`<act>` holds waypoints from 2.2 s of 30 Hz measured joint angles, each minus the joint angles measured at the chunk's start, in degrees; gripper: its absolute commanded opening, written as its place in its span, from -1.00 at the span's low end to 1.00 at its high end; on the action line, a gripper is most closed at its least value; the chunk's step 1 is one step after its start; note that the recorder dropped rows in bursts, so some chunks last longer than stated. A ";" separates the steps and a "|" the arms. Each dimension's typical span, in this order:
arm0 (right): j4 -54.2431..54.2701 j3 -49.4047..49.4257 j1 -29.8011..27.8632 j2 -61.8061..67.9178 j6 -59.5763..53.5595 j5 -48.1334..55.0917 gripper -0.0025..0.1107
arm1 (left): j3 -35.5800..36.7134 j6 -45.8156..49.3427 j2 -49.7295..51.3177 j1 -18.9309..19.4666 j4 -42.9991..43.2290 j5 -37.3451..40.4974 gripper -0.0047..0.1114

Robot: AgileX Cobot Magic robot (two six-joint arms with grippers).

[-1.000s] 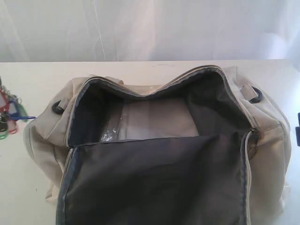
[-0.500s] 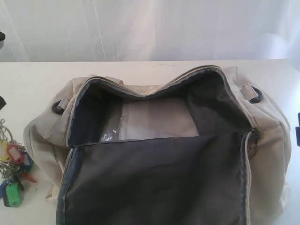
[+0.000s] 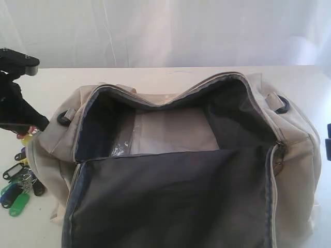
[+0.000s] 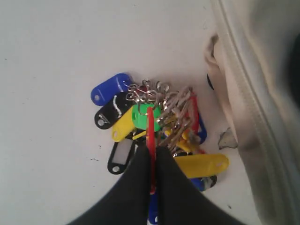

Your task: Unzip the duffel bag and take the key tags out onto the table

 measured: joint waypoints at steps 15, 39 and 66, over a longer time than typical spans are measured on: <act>0.21 0.00 0.00 0.00 0.00 -0.04 -0.96 | 0.00 1.98 2.86 0.00 -5.51 -0.81 0.17; 0.43 0.00 0.00 0.00 0.00 -0.87 -0.96 | -0.71 26.05 6.18 -10.61 -37.00 -5.88 0.17; 0.43 0.00 0.00 0.00 0.00 -0.87 -0.96 | -8.60 5.01 -38.24 -11.00 -7.82 17.21 -0.92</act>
